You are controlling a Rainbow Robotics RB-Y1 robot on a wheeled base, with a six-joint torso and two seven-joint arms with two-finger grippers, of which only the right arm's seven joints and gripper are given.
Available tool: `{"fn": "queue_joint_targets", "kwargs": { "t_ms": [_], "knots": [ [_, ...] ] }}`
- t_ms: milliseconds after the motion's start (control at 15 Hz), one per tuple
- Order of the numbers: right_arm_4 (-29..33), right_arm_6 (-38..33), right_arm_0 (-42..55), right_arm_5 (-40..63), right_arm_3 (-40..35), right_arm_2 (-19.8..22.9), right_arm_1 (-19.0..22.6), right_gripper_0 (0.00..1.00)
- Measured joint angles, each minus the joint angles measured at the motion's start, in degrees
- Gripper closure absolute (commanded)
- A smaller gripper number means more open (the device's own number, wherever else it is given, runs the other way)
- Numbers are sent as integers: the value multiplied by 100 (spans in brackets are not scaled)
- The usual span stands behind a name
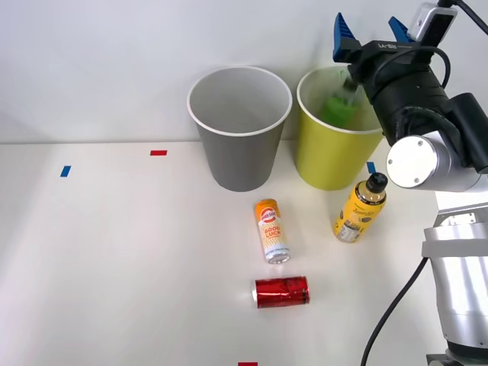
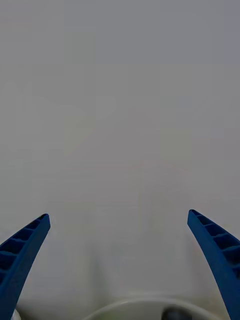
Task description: Put cans in the gray bin, plastic bottles in the light green bin
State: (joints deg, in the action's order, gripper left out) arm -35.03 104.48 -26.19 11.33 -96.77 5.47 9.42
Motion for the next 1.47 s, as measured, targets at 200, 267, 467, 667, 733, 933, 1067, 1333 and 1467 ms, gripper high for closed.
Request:
{"fn": "queue_joint_targets", "kwargs": {
  "t_ms": [200,267,467,667,733,933,1067,1333,1467],
  "knots": [
    [-5,2,4,-64,0,-22,-1,6],
    [-32,-3,32,-237,-4,-42,-1,6],
    [-477,22,371,-598,-385,-140,75,6],
    [-648,37,1202,-625,-1172,-263,264,6],
    [-654,48,1476,-626,-1386,-289,309,6],
    [-630,83,2326,-637,-1997,-251,370,6],
    [-600,129,2907,-683,-2306,-223,381,6],
    [-444,299,3898,-1064,-2593,-369,391,6],
    [-360,378,4276,-1178,-2599,-457,399,6]
  ]
}}
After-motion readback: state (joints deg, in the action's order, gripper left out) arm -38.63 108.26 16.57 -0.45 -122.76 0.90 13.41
